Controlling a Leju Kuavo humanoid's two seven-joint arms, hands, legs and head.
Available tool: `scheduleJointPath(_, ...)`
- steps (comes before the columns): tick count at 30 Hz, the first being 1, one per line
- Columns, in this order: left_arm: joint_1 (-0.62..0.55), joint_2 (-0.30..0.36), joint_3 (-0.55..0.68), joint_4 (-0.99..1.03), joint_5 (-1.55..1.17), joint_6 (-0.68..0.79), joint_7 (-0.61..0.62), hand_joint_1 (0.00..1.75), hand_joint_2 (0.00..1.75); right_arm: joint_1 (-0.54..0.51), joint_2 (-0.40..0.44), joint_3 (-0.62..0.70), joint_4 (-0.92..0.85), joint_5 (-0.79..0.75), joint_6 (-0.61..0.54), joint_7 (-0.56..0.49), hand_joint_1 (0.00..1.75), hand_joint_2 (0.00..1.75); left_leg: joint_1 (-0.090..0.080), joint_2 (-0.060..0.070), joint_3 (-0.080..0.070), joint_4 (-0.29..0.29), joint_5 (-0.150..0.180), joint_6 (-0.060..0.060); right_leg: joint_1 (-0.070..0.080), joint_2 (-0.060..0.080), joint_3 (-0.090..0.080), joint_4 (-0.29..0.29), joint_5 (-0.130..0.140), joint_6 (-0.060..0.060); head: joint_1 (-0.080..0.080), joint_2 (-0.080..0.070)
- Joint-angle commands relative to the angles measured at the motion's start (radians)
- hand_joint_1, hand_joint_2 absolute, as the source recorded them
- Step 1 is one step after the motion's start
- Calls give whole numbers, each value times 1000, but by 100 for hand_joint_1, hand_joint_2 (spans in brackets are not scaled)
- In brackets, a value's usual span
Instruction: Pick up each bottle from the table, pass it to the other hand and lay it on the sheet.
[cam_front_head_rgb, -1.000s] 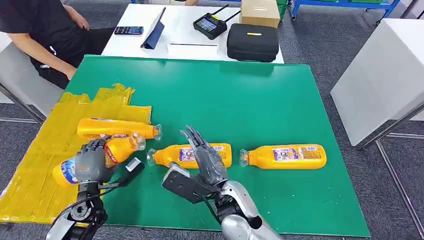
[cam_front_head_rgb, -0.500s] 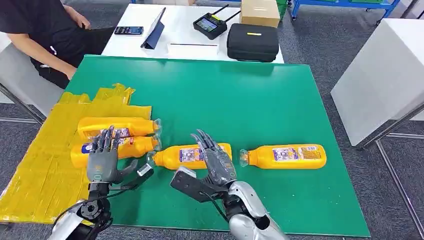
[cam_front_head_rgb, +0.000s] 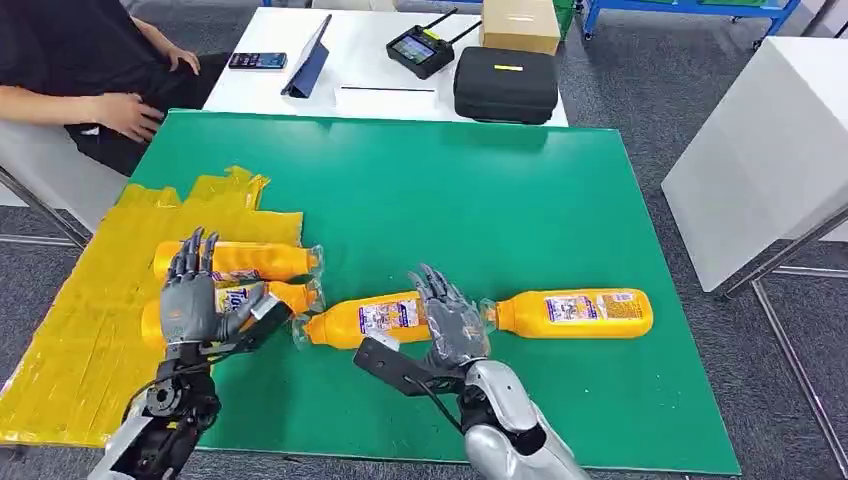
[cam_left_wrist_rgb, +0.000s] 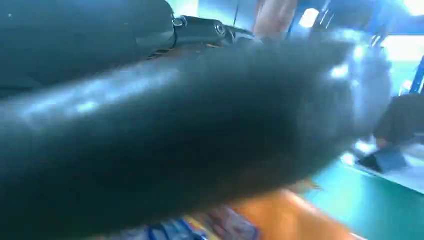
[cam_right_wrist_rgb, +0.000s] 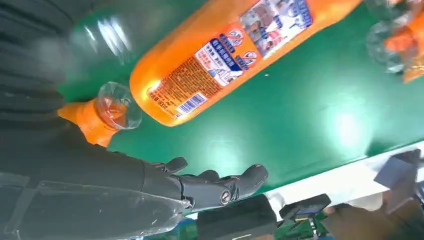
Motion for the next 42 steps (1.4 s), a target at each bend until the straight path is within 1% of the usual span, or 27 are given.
scheduleJointPath(1, 35, -58, 35, -240, 447, -179, -154, 0, 0, -252, 48, -1, 480, -14, -49, -51, 0, 175, 0, 1, 2, 0, 0, 1, 1, 1, 2, 0, 1, -4, 0, 0)
scheduleJointPath(2, 43, -54, 22, -257, 462, -181, -155, 0, 0, -265, 59, 1, 499, -12, -49, -52, 0, 175, 0, 0, 3, 1, -1, 2, 1, 1, 3, 0, 0, -5, 1, 0)
scheduleJointPath(4, 51, -50, 7, -283, 472, -166, -155, 0, 0, -284, 79, 6, 528, -2, -43, -49, 0, 175, 0, 1, 2, 0, 0, 2, 0, 2, 2, 0, 1, -2, 0, 0)
scheduleJointPath(11, 67, -50, -1, -353, 493, -154, -156, 0, 0, -313, 131, 15, 587, 36, -23, -31, 0, 175, 0, 0, 8, 1, -3, 2, 1, 1, 7, 2, -3, -8, 0, 0)
scheduleJointPath(12, 69, -48, -2, -358, 493, -155, -156, 0, 0, -315, 138, 17, 591, 40, -21, -29, 0, 175, 0, 1, 4, 1, -1, 2, 1, 1, 4, 1, 0, -4, 0, 0)
scheduleJointPath(13, 69, -48, -2, -358, 493, -155, -156, 0, 0, -315, 138, 17, 591, 40, -21, -29, 0, 175, 0, 2, 5, 1, -2, 2, 1, 2, 5, 2, -1, -6, 0, 0)
scheduleJointPath(14, 69, -48, -2, -358, 493, -155, -156, 0, 0, -315, 138, 17, 591, 40, -21, -29, 0, 175, 0, 1, 2, 0, 0, 2, 1, 1, 3, 1, 1, -3, 0, 0)
scheduleJointPath(15, 70, -48, -1, -360, 495, -154, -155, 0, 0, -315, 142, 18, 593, 43, -19, -30, 0, 175, 0, 0, 5, 1, -1, 2, 1, 1, 5, 1, 0, -5, 0, 0)
scheduleJointPath(17, 74, -52, 2, -369, 501, -146, -162, 0, 0, -348, 163, 33, 646, 62, 14, -43, 0, 175, 0, 0, 7, 1, -2, 3, 1, 1, 6, 2, -2, -7, 0, 0)
scheduleJointPath(18, 77, -54, 2, -374, 502, -145, -162, 0, 0, -357, 170, 38, 660, 63, 27, -43, 0, 175, 0, 1, 3, 1, 0, 2, 1, 1, 3, 1, 0, -3, 0, 0)
scheduleJointPath(19, 77, -56, 2, -375, 502, -146, -162, 0, 0, -365, 175, 43, 677, 64, 41, -44, 0, 175, 0, 1, 4, 1, -1, 2, 1, 1, 4, 2, 0, -5, 0, 0)
scheduleJointPath(20, 74, -58, 1, -376, 502, -146, -162, 0, 0, -366, 178, 44, 679, 65, 40, -43, 0, 175, 0, 1, 1, 0, 1, 2, 0, 1, 2, 1, 1, -3, 0, 0)
scheduleJointPath(21, 72, -60, 1, -375, 502, -148, -162, 0, 0, -374, 182, 49, 702, 66, 53, -42, 0, 175, 0, 2, 3, 1, -1, 2, 1, 2, 3, 1, 0, -5, 0, 0)
scheduleJointPath(22, 65, -66, 7, -368, 507, -148, -163, 0, 0, -383, 190, 53, 741, 60, 78, -41, 0, 175, 0, 0, 2, 1, 0, 2, 1, 1, 3, 1, 0, -3, 1, 0)
scheduleJointPath(23, 54, -68, 8, -359, 511, -152, -164, 0, 0, -381, 194, 56, 767, 49, 113, -39, 0, 175, 0, -1, 4, 1, -1, 2, 1, 0, 4, 1, -1, -5, 0, 0)
scheduleJointPath(25, 33, -70, 9, -324, 530, -141, -174, 0, 0, -368, 189, 86, 806, 61, 233, 6, 0, 175, 0, -2, 4, 0, 0, 2, 1, -1, 5, 1, -1, -5, 0, 0)
scheduleJointPath(26, 27, -69, 6, -309, 542, -135, -179, 0, 0, -350, 182, 88, 817, 61, 266, 25, 0, 175, 0, -2, 2, 0, 1, 2, 1, -2, 4, 0, 1, -3, 0, 0)
scheduleJointPath(27, 26, -69, 7, -300, 551, -124, -186, 0, 0, -344, 177, 97, 836, 69, 296, 52, 0, 175, 0, -3, 5, -1, 0, 2, 1, -3, 6, 0, -1, -5, 0, 0)
scheduleJointPath(33, 30, -68, 7, -298, 554, -120, -190, 0, 0, -340, 170, 98, 836, 71, 291, 51, 0, 175, 1, -4, 8, -1, 0, 2, 1, -4, 7, -1, -1, -4, 0, 0)
scheduleJointPath(34, 35, -69, 9, -302, 565, -113, -191, 0, 0, -345, 167, 104, 846, 79, 325, 80, 0, 175, 1, -6, 11, -1, 0, 2, 1, -6, 8, -1, -3, -5, 0, 0)
scheduleJointPath(35, 40, -68, 8, -301, 569, -107, -192, 0, 0, -341, 157, 107, 850, 84, 332, 91, 28, 175, 0, -7, 11, 0, -1, 2, 1, -6, 3, 0, -4, -7, 0, 0)
scheduleJointPath(36, 43, -67, 6, -299, 574, -102, -193, 0, 0, -339, 149, 111, 854, 91, 338, 103, 133, 175, 0, -5, 12, -2, 0, 1, 1, -5, 3, -2, -5, -7, 0, 0)
scheduleJointPath(37, 42, -64, 2, -293, 584, -97, -199, 0, 0, -336, 140, 121, 855, 102, 338, 109, 134, 175, 0, -5, 12, -2, -1, 1, 1, -4, 4, -2, -5, -8, 1, 0)
scheduleJointPath(38, 38, -63, -1, -282, 594, -94, -205, 0, 0, -337, 132, 123, 859, 103, 335, 105, 162, 175, 1, -5, 13, -2, -1, 1, 1, -5, 5, -3, -5, -8, 0, 0)
scheduleJointPath(39, 35, -63, -2, -276, 607, -91, -210, 0, 0, -340, 129, 125, 862, 104, 332, 103, 175, 175, 0, -5, 15, -3, -1, 1, 1, -5, 6, -4, -5, -9, 0, 0)
scheduleJointPath(41, 24, -59, -4, -257, 617, -87, -218, 0, 0, -349, 121, 125, 861, 108, 314, 107, 175, 175, 0, -4, 16, -2, -2, 0, 1, -3, 6, -2, -5, -7, 0, 0)
scheduleJointPath(42, 15, -58, -5, -241, 624, -91, -223, 0, 0, -367, 125, 120, 864, 103, 308, 110, 175, 175, 0, -5, 17, -2, -2, 1, 1, -4, 7, -2, -5, -9, 0, 0)
